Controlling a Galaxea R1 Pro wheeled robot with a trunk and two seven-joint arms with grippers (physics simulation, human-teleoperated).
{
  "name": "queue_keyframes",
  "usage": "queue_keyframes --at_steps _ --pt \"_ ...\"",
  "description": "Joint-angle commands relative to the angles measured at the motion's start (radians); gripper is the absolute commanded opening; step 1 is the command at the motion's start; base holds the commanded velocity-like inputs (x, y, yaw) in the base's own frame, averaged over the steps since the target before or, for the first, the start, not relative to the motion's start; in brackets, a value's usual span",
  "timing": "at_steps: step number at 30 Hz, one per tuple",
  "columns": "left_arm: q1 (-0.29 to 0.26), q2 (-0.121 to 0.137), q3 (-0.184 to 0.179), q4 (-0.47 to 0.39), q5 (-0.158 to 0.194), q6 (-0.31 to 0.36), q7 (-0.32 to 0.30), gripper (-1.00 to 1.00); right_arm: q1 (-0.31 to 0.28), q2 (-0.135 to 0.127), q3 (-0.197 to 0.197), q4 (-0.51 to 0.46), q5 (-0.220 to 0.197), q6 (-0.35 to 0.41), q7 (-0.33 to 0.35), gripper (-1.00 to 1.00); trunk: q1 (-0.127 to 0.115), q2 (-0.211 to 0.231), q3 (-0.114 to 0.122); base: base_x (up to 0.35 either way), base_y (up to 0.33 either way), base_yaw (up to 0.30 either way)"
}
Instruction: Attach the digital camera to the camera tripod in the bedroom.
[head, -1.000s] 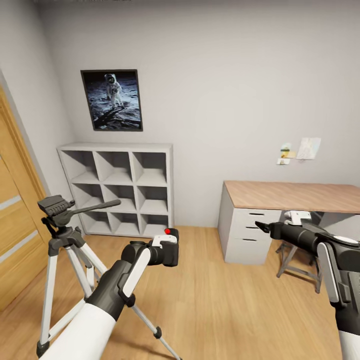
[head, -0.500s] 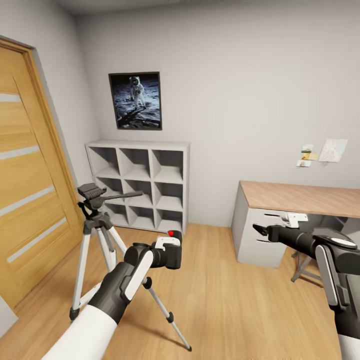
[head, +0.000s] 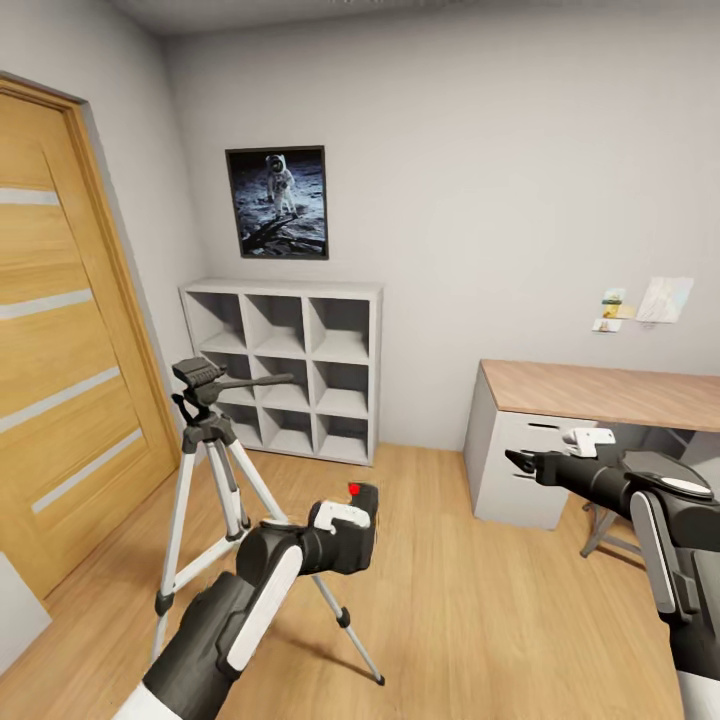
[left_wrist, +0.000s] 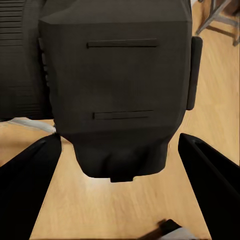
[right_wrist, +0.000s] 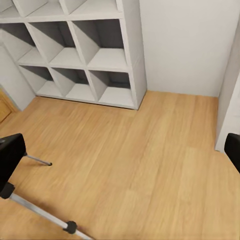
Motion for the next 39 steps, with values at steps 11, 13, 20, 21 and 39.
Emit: queue_keyframes --at_steps 11,13,20,21,39 --pt "0.289 0.261 0.264 -0.229 0.094 0.015 -0.154 -1.00 0.007 0.000 0.091 -0.001 -0.006 -0.001 0.002 1.00 0.001 -0.002 -0.002 -0.004 0.000 0.001" --pt "0.299 0.266 0.284 -0.231 0.095 0.010 -0.193 -1.00 0.008 0.000 0.096 -0.001 -0.006 -0.001 0.002 1.00 0.001 -0.002 -0.002 0.000 0.000 0.000" --pt "0.369 0.298 0.422 -0.233 0.092 -0.014 -0.352 -1.00 0.010 0.002 0.114 0.000 -0.008 0.003 0.002 1.00 0.001 -0.002 -0.002 0.000 0.000 0.037" --pt "0.384 0.300 0.447 -0.233 0.092 -0.020 -0.360 -1.00 0.010 0.002 0.115 0.000 -0.008 0.003 0.002 1.00 0.001 -0.002 -0.002 0.000 0.000 0.153" --pt "0.581 0.153 0.830 -0.213 0.096 -0.148 -0.348 -1.00 0.010 0.001 0.213 0.001 -0.011 0.004 0.025 1.00 0.001 -0.002 -0.002 0.000 0.000 0.263"
